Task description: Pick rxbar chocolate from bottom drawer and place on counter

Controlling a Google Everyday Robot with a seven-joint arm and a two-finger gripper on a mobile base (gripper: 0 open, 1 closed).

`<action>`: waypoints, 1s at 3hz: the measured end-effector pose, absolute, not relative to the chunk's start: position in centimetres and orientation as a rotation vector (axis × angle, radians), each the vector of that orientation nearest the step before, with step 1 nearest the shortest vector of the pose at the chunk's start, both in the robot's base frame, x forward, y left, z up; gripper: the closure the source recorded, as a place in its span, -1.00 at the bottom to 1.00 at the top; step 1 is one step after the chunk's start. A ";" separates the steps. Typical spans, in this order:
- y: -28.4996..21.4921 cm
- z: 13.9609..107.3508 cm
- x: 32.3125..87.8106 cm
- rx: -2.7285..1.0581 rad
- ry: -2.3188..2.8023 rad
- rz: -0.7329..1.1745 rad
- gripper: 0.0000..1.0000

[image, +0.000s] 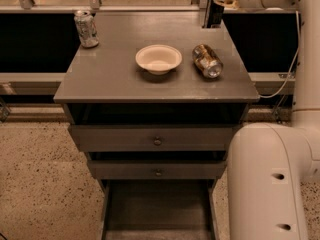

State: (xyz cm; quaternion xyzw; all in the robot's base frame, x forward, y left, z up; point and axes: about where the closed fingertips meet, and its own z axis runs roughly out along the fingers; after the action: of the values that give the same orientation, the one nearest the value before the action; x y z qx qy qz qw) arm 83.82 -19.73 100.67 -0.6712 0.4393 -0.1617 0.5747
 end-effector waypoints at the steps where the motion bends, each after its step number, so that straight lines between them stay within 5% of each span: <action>1: -18.2 99.7 85.9 -1.531 1.061 -0.372 1.00; 2: -17.1 99.1 87.6 -1.509 1.095 -0.387 1.00; 3: -15.4 98.3 88.5 -1.506 1.105 -0.366 0.65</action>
Offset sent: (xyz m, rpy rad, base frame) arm -0.0142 0.0728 -0.0567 0.0334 0.0137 -0.1580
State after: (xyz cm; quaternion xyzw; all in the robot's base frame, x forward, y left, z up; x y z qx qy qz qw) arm 88.48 -15.43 98.27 -0.6443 0.4728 -0.1565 0.5803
